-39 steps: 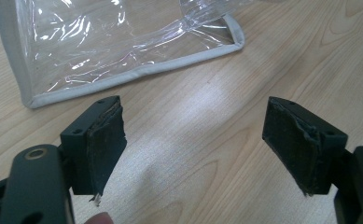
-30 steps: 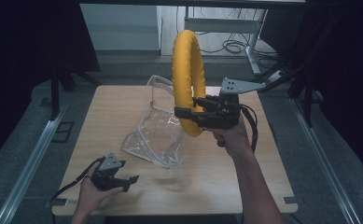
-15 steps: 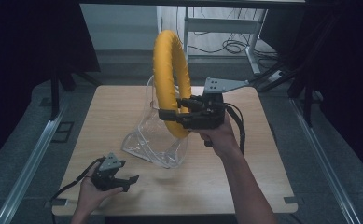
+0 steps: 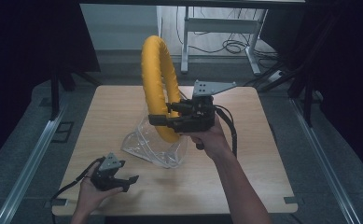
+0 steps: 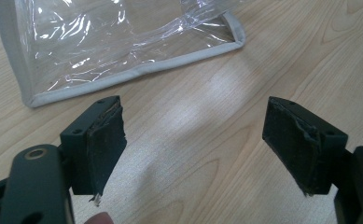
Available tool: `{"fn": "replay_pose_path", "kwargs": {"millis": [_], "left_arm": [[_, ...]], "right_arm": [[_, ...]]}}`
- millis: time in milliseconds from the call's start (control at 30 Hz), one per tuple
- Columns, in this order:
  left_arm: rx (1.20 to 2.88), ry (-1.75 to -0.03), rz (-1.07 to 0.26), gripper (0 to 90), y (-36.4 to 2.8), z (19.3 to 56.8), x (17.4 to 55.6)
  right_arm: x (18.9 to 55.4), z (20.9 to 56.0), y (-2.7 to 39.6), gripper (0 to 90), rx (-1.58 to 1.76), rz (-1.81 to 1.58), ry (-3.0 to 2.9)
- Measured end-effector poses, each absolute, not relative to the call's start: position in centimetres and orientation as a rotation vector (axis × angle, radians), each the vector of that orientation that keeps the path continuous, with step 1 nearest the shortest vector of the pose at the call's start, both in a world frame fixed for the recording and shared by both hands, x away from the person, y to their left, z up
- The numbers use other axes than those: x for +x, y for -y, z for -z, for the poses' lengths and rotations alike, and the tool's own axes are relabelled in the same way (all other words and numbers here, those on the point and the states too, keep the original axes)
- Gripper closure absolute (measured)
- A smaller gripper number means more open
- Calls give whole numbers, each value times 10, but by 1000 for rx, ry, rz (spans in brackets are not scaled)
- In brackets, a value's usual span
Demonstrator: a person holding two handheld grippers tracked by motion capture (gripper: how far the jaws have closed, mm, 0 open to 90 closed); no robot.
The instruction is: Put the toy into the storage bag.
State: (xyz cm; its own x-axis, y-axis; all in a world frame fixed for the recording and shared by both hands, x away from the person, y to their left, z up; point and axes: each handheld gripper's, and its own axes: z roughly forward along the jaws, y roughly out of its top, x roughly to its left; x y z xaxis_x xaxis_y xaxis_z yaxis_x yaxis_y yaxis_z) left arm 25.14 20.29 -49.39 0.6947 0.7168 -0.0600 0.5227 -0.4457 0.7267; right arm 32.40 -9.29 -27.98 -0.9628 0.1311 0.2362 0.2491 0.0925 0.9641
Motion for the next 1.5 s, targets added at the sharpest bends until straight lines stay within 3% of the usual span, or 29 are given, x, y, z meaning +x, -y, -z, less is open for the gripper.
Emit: {"fn": "replay_pose_path", "kwargs": {"millis": [1500], "left_arm": [[2165,-940,-333,208,-202,496,252]], "right_arm": [[347,344,77,508,-488,1826,2272]]}}
